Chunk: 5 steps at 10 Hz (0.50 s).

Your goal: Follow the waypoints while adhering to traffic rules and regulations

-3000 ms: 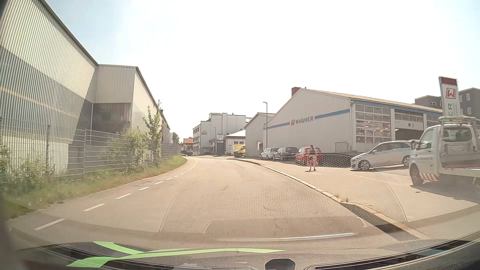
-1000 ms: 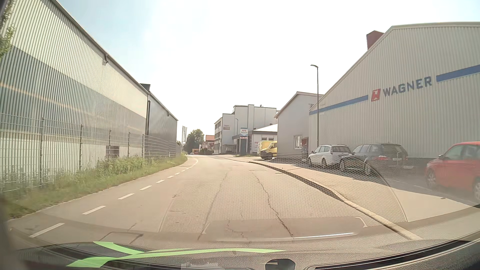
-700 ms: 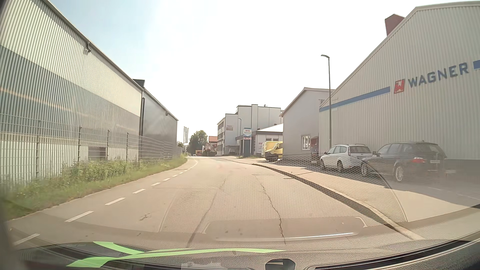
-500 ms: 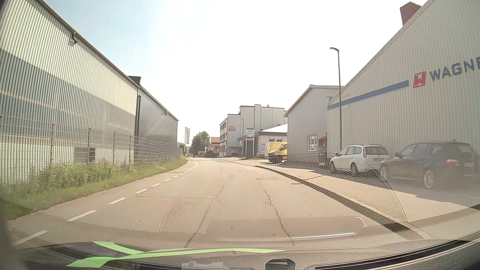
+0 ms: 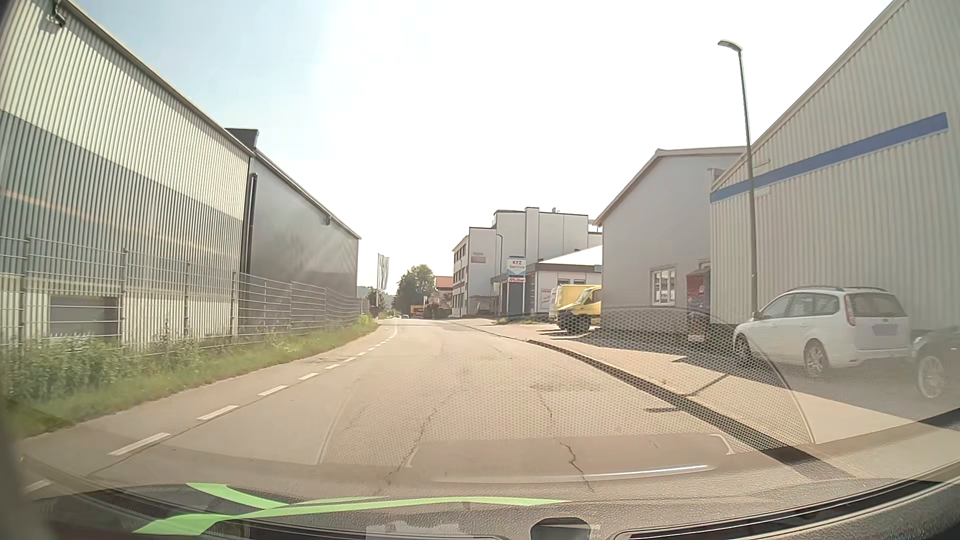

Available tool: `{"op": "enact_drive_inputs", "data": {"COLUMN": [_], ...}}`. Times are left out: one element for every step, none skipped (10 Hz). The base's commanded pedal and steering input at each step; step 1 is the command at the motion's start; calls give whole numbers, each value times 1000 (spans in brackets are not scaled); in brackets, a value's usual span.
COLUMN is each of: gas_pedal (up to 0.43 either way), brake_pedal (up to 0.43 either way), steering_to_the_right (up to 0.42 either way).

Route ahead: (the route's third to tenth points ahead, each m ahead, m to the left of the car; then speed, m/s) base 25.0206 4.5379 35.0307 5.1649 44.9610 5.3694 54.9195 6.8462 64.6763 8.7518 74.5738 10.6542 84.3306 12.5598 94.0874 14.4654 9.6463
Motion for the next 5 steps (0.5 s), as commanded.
{"op": "enact_drive_inputs", "data": {"gas_pedal": [130,130,130,130,130], "brake_pedal": [0,0,0,0,0], "steering_to_the_right": [-29,-29,-30,-30,-30]}}
